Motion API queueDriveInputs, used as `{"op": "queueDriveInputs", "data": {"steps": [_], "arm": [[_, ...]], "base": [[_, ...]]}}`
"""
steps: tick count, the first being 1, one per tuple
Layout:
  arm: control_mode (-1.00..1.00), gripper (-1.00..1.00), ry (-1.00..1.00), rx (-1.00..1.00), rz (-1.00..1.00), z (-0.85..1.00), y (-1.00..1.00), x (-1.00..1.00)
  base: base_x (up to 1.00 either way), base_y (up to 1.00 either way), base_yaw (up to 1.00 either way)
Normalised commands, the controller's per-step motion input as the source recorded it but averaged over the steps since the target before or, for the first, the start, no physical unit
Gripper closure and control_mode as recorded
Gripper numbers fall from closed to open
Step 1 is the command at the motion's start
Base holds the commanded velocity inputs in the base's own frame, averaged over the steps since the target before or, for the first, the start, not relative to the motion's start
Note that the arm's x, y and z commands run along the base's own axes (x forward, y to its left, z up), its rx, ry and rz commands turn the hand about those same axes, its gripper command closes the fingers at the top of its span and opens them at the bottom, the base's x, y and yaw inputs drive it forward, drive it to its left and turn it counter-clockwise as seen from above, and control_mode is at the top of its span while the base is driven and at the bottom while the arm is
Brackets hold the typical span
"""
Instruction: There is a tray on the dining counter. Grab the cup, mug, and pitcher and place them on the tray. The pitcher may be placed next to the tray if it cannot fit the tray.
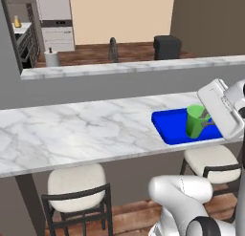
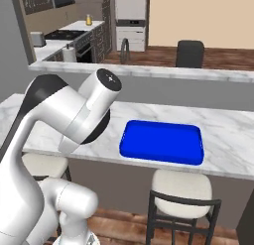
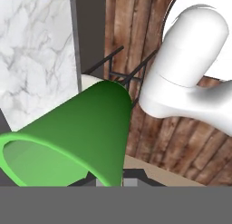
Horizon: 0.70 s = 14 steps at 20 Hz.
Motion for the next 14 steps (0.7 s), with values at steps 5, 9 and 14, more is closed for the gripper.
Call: {"op": "queueDriveInputs", "data": {"steps": [5,9,14], "arm": [[1.0,1.0,0.0,0.0,0.0,0.0,0.0,0.0],[1.0,1.0,0.0,0.0,0.0,0.0,0.0,0.0],[1.0,1.0,0.0,0.0,0.0,0.0,0.0,0.0]], "base": [[0.97,-0.25,-0.04],[0.8,-0.61,-0.01],[0.73,-0.73,-0.18]]}}
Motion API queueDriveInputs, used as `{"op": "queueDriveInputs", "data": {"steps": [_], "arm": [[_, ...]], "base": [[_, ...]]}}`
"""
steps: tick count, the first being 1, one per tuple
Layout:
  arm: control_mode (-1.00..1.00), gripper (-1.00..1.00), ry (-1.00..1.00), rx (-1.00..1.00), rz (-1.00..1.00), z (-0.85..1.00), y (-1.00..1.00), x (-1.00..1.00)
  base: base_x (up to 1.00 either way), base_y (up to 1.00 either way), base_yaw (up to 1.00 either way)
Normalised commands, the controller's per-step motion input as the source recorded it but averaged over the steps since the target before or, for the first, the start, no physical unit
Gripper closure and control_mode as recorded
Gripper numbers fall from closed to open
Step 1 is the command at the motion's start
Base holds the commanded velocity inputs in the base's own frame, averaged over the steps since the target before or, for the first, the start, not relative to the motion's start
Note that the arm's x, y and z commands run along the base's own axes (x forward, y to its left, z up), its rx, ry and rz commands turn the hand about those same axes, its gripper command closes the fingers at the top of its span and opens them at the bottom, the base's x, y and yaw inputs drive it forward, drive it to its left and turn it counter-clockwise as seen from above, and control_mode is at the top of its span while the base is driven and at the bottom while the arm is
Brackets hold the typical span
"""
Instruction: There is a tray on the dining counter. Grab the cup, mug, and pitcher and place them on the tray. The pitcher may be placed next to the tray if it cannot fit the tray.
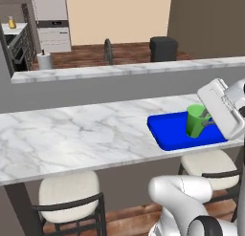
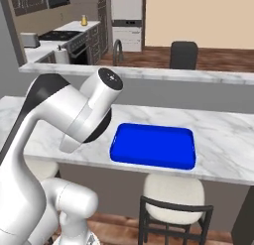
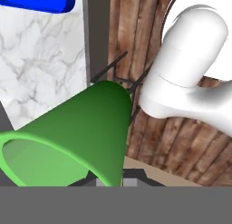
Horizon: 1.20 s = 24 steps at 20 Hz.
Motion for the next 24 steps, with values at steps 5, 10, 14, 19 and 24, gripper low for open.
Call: {"op": "queueDriveInputs", "data": {"steps": [5,10,14,19,24], "arm": [[1.0,1.0,0.0,0.0,0.0,0.0,0.0,0.0],[1.0,1.0,0.0,0.0,0.0,0.0,0.0,0.0],[1.0,1.0,0.0,0.0,0.0,0.0,0.0,0.0],[-1.0,1.0,0.0,0.0,-0.01,-0.01,0.0,0.02],[-1.0,1.0,0.01,-0.01,-0.06,-0.26,-0.14,0.44]], "base": [[0.78,-0.27,-0.2],[0.49,-0.01,-0.08],[0.04,0.0,0.0],[0.0,0.0,0.0],[0.0,0.0,0.0]]}}
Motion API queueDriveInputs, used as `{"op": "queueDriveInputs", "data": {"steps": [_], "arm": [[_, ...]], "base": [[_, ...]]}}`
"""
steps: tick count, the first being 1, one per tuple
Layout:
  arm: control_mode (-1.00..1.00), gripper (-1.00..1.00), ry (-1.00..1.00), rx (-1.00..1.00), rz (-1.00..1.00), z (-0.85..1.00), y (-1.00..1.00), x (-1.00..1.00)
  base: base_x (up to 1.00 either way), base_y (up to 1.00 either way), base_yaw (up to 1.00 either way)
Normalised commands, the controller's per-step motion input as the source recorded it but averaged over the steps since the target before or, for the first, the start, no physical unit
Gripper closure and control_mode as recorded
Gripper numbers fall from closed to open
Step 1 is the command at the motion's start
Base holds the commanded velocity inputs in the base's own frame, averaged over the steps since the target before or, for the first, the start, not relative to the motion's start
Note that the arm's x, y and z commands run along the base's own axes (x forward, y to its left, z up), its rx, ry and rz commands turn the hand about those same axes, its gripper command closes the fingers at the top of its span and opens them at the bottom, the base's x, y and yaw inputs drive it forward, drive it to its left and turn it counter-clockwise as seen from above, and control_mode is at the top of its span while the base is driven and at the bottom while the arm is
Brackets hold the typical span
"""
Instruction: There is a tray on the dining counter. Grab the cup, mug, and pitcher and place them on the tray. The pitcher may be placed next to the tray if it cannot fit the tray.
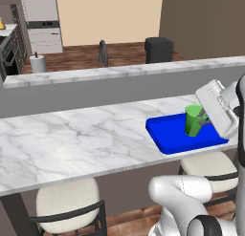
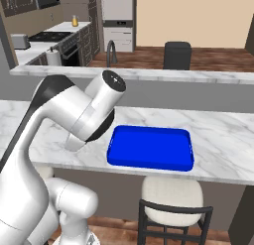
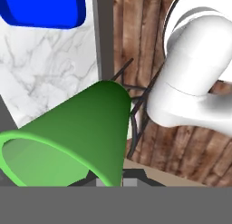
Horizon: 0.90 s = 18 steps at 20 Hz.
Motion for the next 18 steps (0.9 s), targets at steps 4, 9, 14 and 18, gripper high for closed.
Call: {"op": "queueDriveInputs", "data": {"steps": [4,9,14,18], "arm": [[-1.0,1.0,0.06,0.0,-0.07,-0.36,-0.26,0.74],[-1.0,1.0,0.04,0.0,-0.05,-0.38,-0.23,0.69],[-1.0,1.0,0.04,0.0,-0.01,-0.44,-0.12,0.69],[-1.0,1.0,0.03,0.0,0.0,-0.54,-0.03,0.65]], "base": [[0.0,0.0,0.0],[0.0,0.0,0.0],[0.0,0.0,0.0],[0.0,0.0,0.0]]}}
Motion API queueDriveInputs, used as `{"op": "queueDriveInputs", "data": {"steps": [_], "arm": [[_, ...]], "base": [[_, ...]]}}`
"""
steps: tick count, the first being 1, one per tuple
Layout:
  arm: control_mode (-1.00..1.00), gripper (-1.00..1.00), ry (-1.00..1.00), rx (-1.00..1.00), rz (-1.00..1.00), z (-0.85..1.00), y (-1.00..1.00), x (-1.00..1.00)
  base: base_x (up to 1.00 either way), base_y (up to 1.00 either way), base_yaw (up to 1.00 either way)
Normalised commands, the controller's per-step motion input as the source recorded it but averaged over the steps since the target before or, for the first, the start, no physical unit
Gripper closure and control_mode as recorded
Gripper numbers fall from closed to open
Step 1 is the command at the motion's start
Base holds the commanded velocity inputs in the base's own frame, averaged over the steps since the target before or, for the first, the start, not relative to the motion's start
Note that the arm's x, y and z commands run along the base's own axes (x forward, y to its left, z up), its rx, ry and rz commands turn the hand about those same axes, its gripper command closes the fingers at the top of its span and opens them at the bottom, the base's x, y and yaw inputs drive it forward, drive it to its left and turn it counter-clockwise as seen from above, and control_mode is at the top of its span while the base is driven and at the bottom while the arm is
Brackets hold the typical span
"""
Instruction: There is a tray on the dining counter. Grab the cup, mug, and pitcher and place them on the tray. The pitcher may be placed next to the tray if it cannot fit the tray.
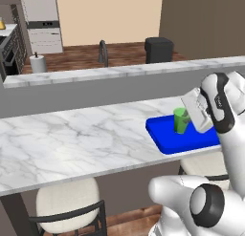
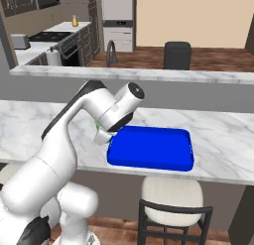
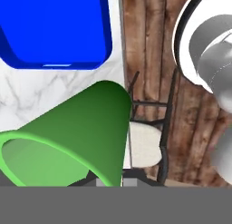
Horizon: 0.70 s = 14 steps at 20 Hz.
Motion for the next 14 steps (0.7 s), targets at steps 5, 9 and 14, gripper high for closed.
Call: {"op": "queueDriveInputs", "data": {"steps": [5,9,14], "arm": [[-1.0,1.0,0.01,0.0,-0.01,-0.6,0.0,0.61],[-1.0,1.0,0.03,0.01,-0.02,-0.46,0.0,0.67],[-1.0,1.0,0.03,0.05,-0.04,-0.2,-0.07,0.69]], "base": [[0.0,0.0,0.0],[0.0,0.0,0.0],[0.0,0.0,0.0]]}}
